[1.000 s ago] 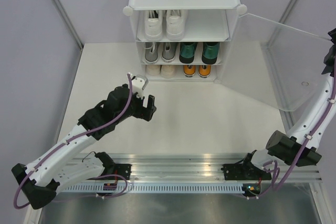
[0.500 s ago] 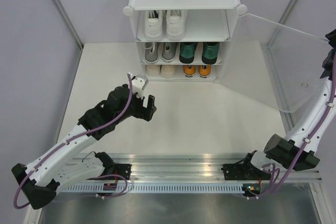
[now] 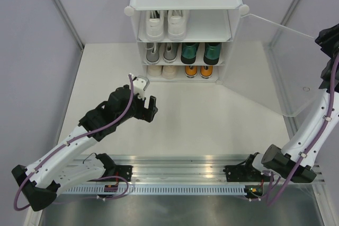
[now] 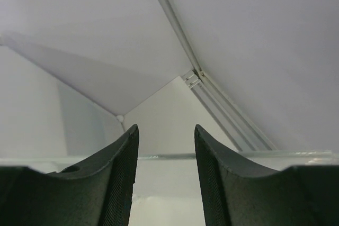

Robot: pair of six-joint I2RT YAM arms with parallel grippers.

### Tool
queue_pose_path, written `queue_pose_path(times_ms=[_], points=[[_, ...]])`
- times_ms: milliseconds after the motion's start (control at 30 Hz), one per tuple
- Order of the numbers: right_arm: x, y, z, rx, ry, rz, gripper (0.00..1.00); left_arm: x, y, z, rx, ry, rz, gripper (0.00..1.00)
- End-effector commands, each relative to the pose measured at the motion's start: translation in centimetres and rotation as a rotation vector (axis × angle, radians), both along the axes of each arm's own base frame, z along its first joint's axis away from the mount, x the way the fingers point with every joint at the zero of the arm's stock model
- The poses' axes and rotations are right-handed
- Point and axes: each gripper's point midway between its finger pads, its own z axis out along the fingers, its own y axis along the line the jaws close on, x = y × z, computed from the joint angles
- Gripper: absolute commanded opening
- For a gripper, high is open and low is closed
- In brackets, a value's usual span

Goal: Place and organize the shoes in the shoe cabinet

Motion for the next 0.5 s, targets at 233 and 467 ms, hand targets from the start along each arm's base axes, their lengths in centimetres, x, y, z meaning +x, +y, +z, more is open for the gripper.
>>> queue_pose_path(times_ms=[233, 467], points=[[-2.8, -0.3, 2.9, -0.06, -0.047, -0.101, 0.57, 0.1, -0.2, 0.5, -0.01, -0.023, -0.01, 0.93], [-2.2, -3.6, 3.2, -0.066, -0.034, -0.233, 0.59, 0.3, -0.1, 0.2, 0.0, -0.018, -0.002, 0.93]])
